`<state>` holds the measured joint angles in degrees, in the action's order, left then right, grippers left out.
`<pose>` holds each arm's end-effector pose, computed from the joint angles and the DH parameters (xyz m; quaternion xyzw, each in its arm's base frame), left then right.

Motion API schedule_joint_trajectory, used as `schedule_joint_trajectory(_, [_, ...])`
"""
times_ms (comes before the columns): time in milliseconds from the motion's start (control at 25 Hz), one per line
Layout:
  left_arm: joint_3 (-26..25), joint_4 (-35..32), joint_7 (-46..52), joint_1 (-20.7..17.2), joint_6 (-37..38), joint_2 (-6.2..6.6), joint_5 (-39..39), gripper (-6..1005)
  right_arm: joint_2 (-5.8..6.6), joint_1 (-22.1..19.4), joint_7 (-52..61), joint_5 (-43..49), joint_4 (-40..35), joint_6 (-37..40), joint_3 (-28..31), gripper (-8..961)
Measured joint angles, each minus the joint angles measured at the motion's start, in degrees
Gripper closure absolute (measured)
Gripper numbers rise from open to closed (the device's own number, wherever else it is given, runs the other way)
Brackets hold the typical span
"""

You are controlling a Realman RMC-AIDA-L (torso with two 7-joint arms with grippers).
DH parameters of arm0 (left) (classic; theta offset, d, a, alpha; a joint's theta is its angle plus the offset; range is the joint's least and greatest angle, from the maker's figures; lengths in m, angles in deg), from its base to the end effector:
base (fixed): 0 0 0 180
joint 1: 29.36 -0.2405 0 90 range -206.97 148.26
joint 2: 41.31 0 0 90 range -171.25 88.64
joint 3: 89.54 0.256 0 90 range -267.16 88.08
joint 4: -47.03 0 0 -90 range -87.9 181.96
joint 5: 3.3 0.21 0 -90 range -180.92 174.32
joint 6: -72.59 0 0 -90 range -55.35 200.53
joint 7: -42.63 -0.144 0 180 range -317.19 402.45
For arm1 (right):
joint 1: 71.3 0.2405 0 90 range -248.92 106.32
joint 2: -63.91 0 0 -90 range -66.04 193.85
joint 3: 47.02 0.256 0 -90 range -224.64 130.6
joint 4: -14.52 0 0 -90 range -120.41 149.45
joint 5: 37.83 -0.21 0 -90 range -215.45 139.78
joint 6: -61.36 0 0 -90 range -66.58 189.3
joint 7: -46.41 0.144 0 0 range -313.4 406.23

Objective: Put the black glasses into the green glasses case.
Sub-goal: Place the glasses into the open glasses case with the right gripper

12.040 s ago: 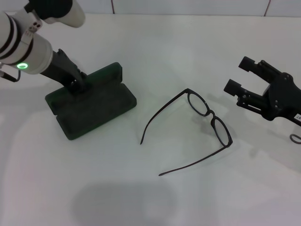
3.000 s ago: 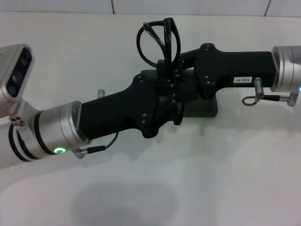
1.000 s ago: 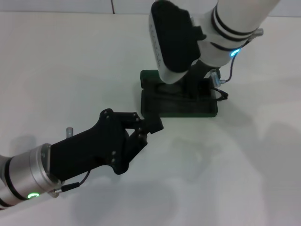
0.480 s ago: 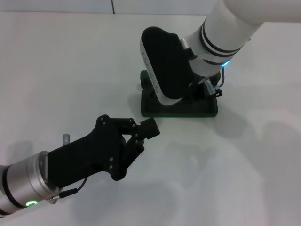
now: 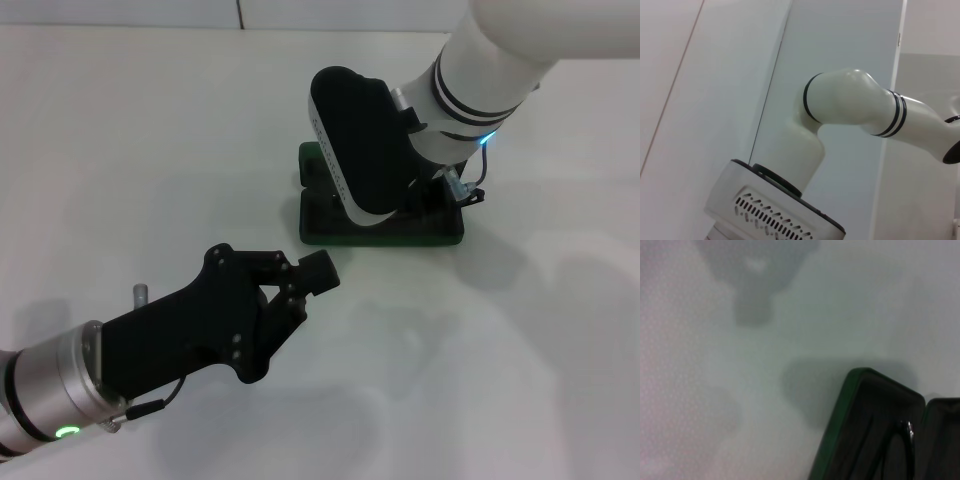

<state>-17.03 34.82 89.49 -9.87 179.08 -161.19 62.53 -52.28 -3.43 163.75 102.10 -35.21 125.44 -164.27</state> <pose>-0.2494 0.2205 -0.0439 -0.8429 -0.1391 -0.5099 0.1010 0.0651 0.3989 -0.1095 -0.9033 -0.2653 -0.3233 0.0958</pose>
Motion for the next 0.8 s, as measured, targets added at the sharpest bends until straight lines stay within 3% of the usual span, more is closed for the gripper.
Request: schedule_joint_trajectory(800, [0.1, 0.0, 0.0, -0.2, -0.1, 0.0, 0.0, 959, 0.0, 0.4, 1.4, 0.1, -1.6, 0.3, 0.0, 845])
